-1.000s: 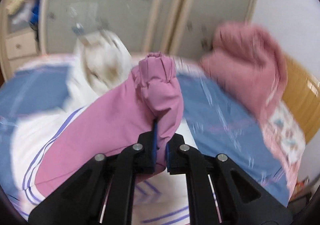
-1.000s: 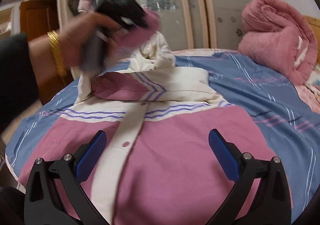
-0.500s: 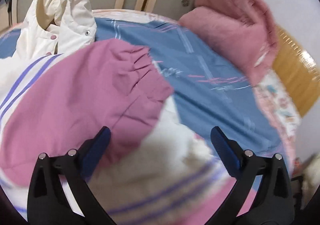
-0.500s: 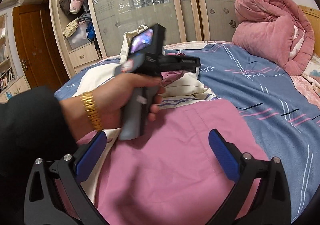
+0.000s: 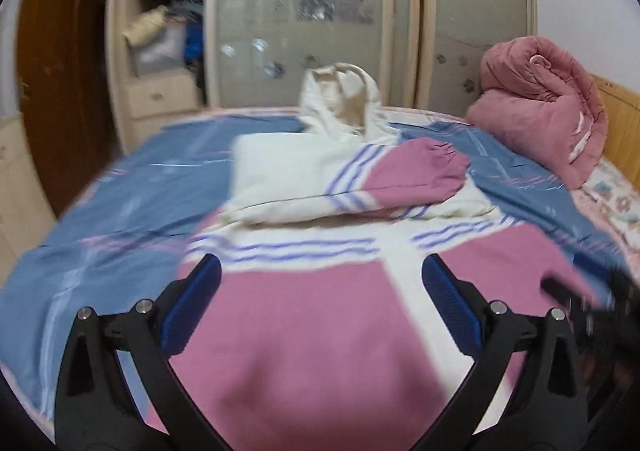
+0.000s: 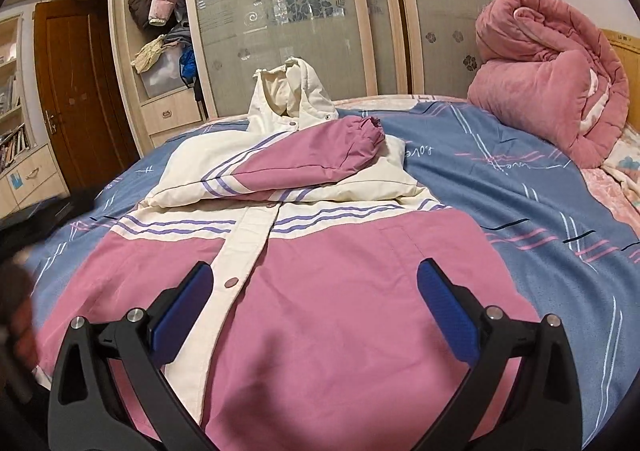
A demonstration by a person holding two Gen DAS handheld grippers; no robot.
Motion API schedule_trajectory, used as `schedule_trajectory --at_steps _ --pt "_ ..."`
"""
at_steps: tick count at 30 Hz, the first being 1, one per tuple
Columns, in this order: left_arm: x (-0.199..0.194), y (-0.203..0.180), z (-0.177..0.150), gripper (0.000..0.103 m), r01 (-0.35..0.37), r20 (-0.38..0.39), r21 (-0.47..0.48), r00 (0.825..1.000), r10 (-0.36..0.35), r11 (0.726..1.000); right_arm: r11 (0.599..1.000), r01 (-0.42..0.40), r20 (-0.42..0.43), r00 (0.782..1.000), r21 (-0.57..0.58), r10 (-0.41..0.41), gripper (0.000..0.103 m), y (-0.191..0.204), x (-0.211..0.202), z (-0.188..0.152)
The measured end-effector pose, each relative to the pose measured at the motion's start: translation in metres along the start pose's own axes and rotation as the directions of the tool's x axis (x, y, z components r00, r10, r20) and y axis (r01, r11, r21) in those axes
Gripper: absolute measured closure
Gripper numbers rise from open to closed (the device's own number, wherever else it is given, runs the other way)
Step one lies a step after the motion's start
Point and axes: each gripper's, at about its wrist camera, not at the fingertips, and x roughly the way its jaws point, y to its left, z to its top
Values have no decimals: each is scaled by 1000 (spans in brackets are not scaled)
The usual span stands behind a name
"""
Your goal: Fold large clothes
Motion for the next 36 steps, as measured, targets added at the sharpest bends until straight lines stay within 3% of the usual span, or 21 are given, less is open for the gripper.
schedule_trajectory --at_steps 4,8,12,16,28,36 --pt "-24 18 -14 2 -96 43 -20 994 97 995 1000 8 14 1000 -26 -8 1 4 -5 -7" --pt "-26 21 -23 2 -133 57 35 990 131 990 999 32 24 999 -41 -31 1 4 -3 -13" --pt "-19 16 -31 2 -91 7 49 996 91 995 998 53 20 998 -46 -52 1 4 1 -16" --pt "-13 12 -39 2 -127 -10 93 992 128 988 996 68 19 998 -60 -67 1 7 3 -18" --pt "-3 25 -41 2 -107 -46 29 993 108 994 995 63 28 998 -75 -61 1 13 0 -18" --pt "0 17 -45 2 -102 -52 43 993 104 994 995 70 31 997 -72 -68 1 10 -2 -17"
